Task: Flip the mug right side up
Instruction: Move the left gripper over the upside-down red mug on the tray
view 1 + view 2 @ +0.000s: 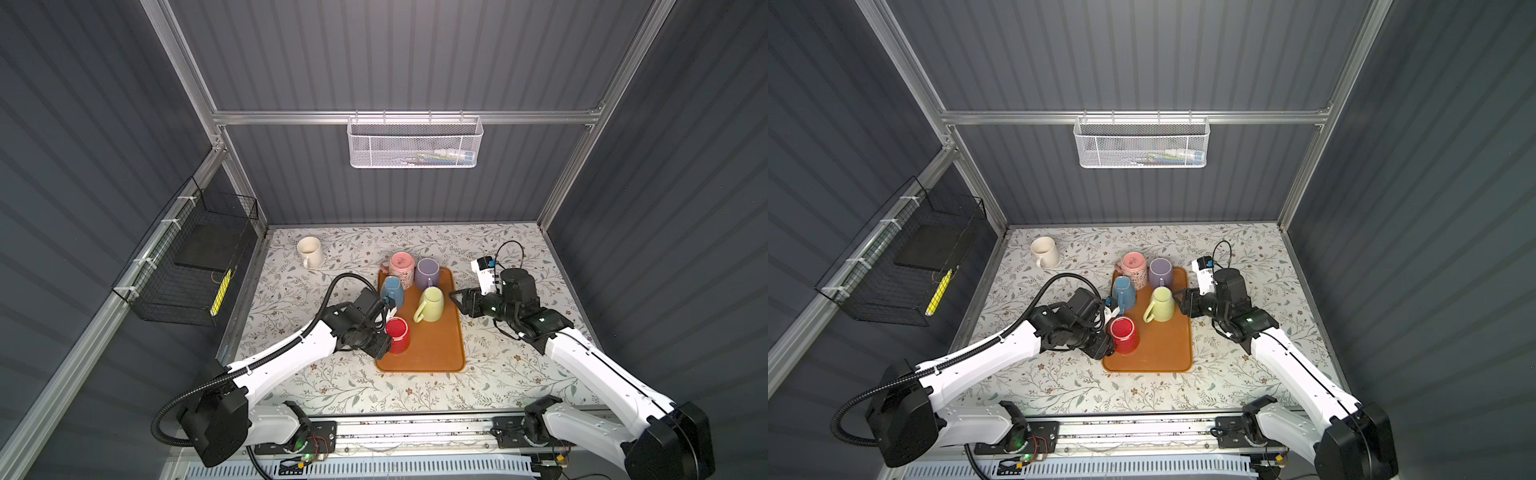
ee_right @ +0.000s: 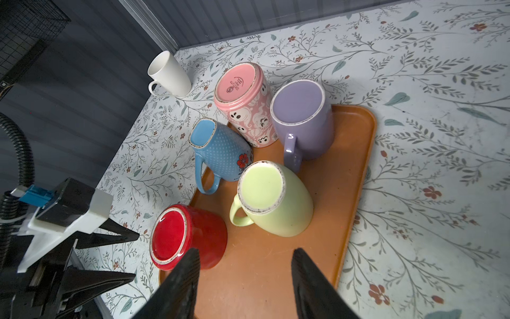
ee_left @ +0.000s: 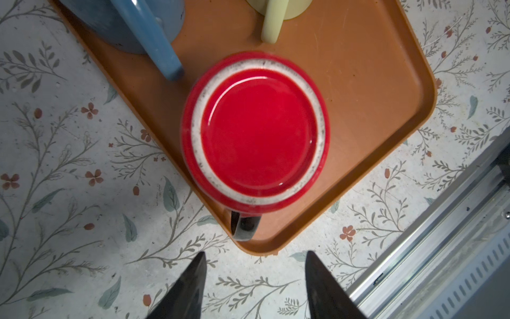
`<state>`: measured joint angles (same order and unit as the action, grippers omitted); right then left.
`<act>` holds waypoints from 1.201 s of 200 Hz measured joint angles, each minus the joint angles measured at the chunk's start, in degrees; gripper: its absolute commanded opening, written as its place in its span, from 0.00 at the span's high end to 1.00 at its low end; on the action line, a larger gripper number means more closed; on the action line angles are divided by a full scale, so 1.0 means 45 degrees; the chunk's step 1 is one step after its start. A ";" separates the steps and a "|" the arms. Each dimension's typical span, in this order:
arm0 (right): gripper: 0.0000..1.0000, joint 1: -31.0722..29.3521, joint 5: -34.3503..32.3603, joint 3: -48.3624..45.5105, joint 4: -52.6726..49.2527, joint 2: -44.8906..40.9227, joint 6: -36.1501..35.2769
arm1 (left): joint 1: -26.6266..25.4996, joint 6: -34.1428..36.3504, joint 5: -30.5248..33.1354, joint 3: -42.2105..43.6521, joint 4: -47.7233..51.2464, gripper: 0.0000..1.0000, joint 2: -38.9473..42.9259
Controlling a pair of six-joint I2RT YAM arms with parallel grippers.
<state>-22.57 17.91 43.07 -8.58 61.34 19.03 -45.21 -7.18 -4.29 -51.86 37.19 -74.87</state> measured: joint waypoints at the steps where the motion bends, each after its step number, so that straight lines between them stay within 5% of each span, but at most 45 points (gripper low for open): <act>1: 0.44 0.0000 0.0000 -0.0005 0.0000 0.0000 0.0005 | -0.0005 0.0000 0.0000 0.0005 -0.0005 0.43 0.0000; 240: 0.43 0.0185 0.0029 -0.0267 0.0044 0.0068 -0.0029 | -0.0597 -0.1812 -0.0340 0.1360 -0.2526 0.57 -0.1025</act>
<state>-21.74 18.04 41.87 -8.38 61.65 18.90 -47.90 -15.33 -5.82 -45.74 25.82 -79.48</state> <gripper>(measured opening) 0.567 0.431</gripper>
